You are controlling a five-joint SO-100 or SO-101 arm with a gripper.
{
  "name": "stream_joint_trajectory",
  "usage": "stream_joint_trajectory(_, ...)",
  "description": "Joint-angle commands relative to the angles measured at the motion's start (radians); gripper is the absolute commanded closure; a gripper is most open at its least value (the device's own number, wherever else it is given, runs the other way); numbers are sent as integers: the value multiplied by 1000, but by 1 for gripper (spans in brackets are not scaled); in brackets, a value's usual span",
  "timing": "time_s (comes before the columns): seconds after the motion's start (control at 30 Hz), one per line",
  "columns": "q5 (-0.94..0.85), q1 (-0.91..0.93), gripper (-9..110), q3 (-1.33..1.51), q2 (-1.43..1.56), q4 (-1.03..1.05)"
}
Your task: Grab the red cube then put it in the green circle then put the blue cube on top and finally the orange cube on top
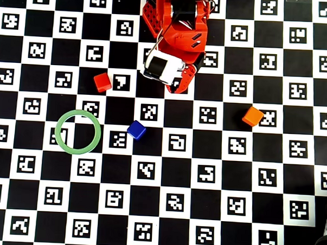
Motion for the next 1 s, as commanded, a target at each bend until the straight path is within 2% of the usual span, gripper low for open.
stream_joint_trajectory(0.0, 123, 28, 107, -293, -160, 84)
stream_joint_trajectory(0.27, 357, 189, 106, -888, -514, 440)
stream_joint_trajectory(0.47, 380, 307, 94, -1184, -663, 664)
stream_joint_trajectory(0.73, 377, 523, 74, -1244, -778, 692)
stream_joint_trajectory(0.97, 179, 747, 68, -1200, -905, 690)
